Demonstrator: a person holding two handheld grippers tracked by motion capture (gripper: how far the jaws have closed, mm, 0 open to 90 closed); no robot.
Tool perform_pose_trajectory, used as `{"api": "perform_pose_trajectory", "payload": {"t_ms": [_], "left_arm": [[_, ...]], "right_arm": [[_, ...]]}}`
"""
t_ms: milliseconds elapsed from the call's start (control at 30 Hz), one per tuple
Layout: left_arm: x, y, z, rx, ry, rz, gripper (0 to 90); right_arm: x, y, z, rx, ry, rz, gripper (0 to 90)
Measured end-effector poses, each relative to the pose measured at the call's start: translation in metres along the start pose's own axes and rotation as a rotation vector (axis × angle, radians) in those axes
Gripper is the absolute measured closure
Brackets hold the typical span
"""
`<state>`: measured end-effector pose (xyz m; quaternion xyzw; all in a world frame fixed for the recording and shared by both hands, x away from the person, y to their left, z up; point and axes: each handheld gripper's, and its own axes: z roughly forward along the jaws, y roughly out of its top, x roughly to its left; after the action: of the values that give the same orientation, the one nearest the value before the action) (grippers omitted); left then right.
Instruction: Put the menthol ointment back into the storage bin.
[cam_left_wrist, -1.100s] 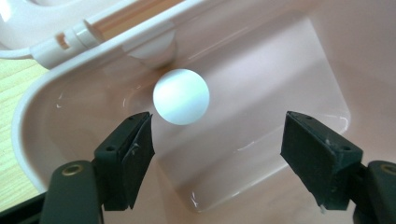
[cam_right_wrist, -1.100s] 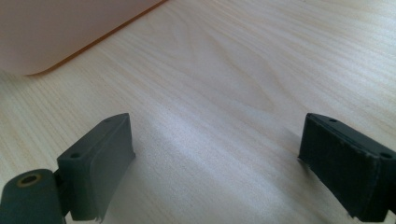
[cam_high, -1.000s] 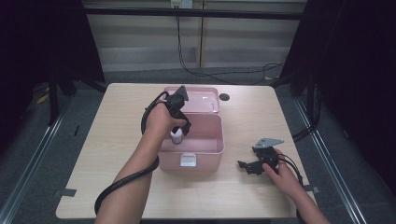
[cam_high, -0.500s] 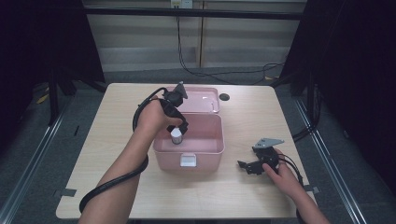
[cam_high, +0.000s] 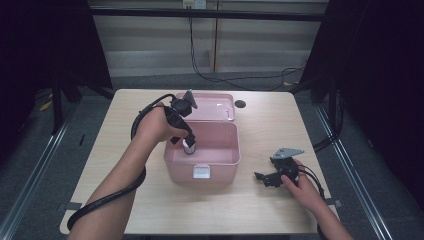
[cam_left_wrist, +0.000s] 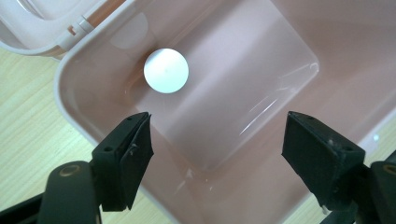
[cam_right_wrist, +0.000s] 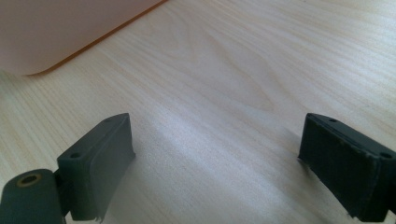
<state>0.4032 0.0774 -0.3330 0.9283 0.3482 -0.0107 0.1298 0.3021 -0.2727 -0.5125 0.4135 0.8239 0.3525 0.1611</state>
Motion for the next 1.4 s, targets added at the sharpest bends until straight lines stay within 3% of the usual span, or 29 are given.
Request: {"api": "perform_pose_trajectory", "payload": {"t_ms": [400, 733, 1067, 1400], "left_arm": [[0.006, -0.018, -0.016, 0.001, 0.000, 0.035, 23.7], [0.019, -0.038, -0.027, 0.004, 0.009, -0.001, 23.7], [0.030, -0.058, -0.036, -0.040, -0.008, -0.032, 23.9], [0.047, -0.086, -0.038, -0.067, 0.002, -0.089, 23.9]], "right_arm": [[0.000, 0.000, 0.000, 0.000, 0.000, 0.000, 9.2], [0.000, 0.000, 0.000, 0.000, 0.000, -0.001, 9.2], [0.000, 0.000, 0.000, 0.000, 0.000, 0.000, 9.2], [0.000, 0.000, 0.000, 0.000, 0.000, -0.001, 9.2]]}}
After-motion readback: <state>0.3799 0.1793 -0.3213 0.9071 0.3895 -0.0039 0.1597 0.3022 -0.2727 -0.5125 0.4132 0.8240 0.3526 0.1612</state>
